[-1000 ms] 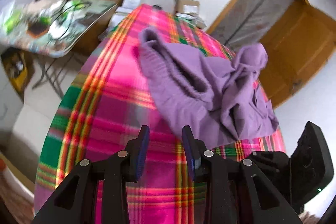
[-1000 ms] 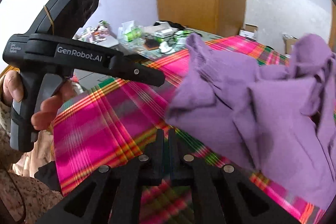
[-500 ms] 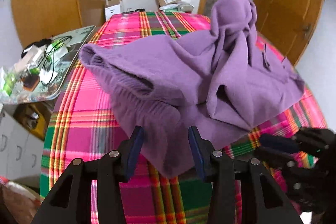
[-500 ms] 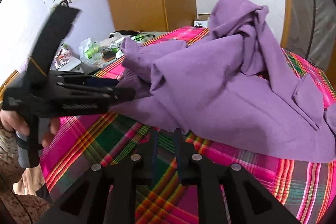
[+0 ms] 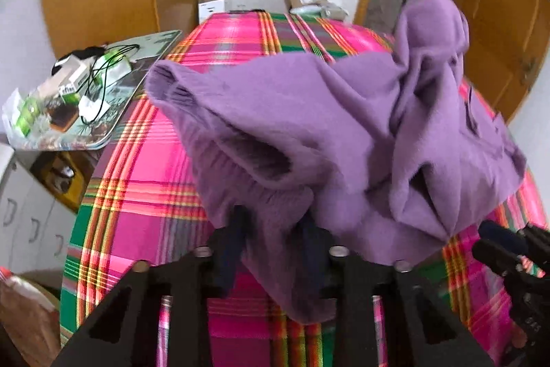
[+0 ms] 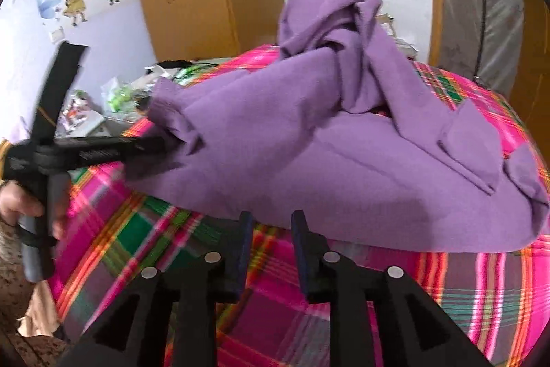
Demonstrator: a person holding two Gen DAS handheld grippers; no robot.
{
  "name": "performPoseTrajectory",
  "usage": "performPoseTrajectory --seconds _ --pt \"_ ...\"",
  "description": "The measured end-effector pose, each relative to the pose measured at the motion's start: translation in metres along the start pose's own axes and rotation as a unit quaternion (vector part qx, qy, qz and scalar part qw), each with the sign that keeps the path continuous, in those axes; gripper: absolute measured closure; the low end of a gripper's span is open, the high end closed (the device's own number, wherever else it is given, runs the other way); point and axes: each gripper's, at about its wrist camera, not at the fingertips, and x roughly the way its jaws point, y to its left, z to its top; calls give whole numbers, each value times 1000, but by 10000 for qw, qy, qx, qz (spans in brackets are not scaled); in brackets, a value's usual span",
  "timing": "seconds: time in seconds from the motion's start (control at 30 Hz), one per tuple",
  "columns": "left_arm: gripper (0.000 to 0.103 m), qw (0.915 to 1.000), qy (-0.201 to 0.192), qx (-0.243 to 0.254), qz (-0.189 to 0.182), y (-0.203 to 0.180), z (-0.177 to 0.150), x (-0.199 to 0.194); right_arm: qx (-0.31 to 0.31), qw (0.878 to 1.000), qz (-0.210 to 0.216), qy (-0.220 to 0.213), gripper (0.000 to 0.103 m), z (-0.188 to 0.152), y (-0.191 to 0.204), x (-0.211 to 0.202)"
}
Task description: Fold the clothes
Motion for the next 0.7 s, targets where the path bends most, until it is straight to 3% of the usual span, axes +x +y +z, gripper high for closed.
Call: performPoseTrajectory --seconds 0.3,0.53,0.7 --pt "89 9954 -435 -848 -107 40 6 -19 -569 9979 -90 287 65 9 12 22" --pt "90 9919 -423 -1182 -171 55 -3 -20 -908 9938 -452 460 64 15 26 42" --pt "85 9902 -269 -1347 -248 62 -10 -18 -856 9942 -427 485 67 17 21 43"
